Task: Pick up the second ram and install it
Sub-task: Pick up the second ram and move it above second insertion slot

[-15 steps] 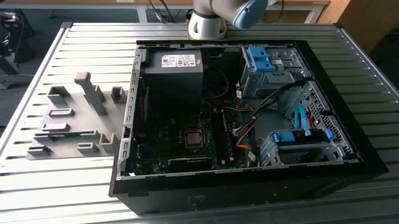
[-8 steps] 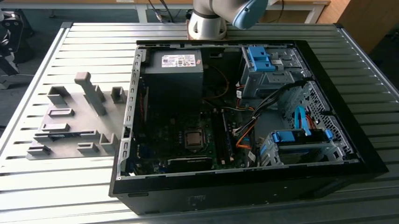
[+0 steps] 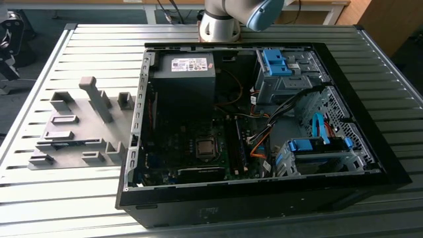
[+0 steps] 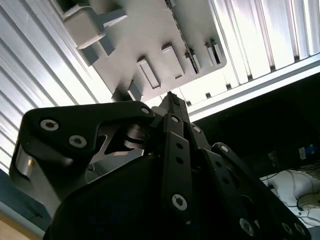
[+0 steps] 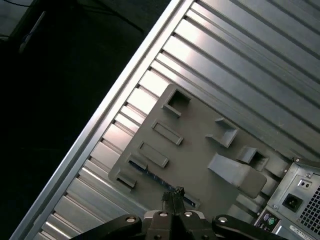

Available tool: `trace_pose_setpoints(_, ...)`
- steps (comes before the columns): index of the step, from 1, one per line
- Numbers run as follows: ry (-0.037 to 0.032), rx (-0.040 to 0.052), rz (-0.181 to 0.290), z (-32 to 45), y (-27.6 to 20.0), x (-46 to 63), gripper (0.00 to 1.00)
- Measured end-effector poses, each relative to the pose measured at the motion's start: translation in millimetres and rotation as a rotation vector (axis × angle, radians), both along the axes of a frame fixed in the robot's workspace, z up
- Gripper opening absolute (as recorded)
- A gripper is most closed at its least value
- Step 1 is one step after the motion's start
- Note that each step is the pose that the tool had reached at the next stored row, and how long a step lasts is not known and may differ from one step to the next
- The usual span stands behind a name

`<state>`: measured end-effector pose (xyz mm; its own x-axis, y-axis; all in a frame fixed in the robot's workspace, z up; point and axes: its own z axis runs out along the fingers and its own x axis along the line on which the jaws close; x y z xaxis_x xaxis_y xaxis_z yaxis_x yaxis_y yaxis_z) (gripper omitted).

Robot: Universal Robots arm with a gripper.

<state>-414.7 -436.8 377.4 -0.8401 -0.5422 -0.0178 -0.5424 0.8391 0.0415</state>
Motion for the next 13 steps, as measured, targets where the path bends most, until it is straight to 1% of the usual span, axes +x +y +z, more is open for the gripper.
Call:
trace_pose_setpoints(7,-0.0001,0.0000,0.087,-0.1,-0.1,-0.6,0.11)
trace_pose_setpoints(13,-0.0001,0.0000,0.154,-0.1,-0.1,-1.9,0.11)
